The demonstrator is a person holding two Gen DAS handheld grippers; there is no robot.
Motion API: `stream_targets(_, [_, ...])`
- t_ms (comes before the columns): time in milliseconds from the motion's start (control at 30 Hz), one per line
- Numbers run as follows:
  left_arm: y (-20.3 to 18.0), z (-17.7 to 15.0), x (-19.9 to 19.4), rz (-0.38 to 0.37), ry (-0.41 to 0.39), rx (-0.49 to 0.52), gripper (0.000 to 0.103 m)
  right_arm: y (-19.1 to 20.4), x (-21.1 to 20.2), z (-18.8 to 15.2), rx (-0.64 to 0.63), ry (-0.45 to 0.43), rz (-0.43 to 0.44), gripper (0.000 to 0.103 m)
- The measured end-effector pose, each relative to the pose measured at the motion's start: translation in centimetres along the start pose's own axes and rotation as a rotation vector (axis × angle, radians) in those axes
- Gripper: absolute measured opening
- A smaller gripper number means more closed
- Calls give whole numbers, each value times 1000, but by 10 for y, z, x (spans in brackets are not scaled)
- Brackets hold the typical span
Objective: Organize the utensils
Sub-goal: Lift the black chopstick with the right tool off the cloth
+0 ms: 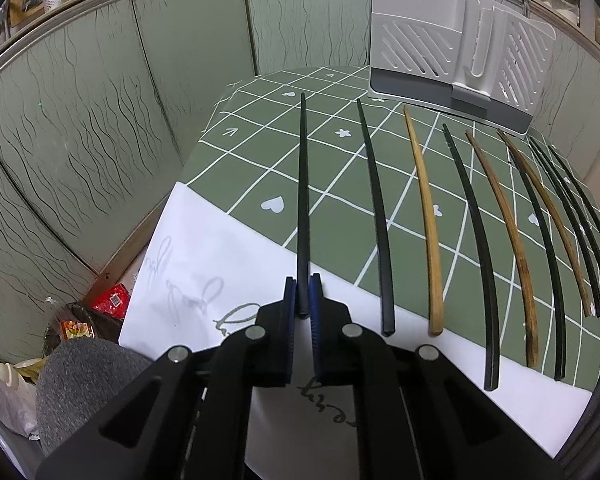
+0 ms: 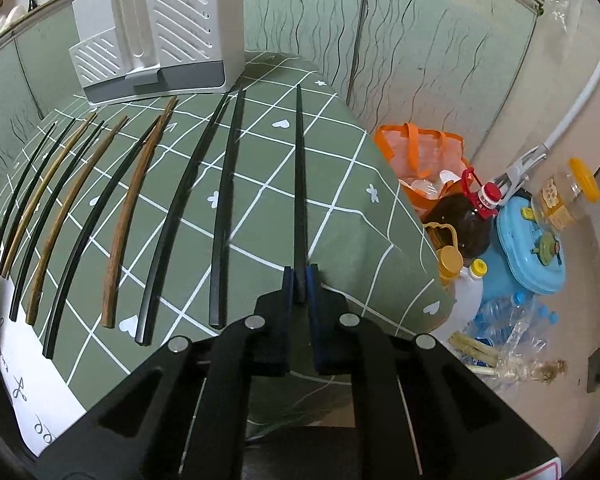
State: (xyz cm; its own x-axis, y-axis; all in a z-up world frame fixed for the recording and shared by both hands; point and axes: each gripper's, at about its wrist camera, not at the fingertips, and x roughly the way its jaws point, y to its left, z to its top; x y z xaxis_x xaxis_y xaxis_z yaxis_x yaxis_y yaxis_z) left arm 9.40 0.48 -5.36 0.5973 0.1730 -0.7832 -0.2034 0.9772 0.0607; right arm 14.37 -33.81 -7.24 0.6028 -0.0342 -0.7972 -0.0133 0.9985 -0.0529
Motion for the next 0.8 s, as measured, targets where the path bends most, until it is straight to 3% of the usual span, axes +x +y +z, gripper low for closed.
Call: stream_targets(800, [8, 4, -10, -38, -50, -1, 8, -3, -17, -2, 8, -69, 35, 6])
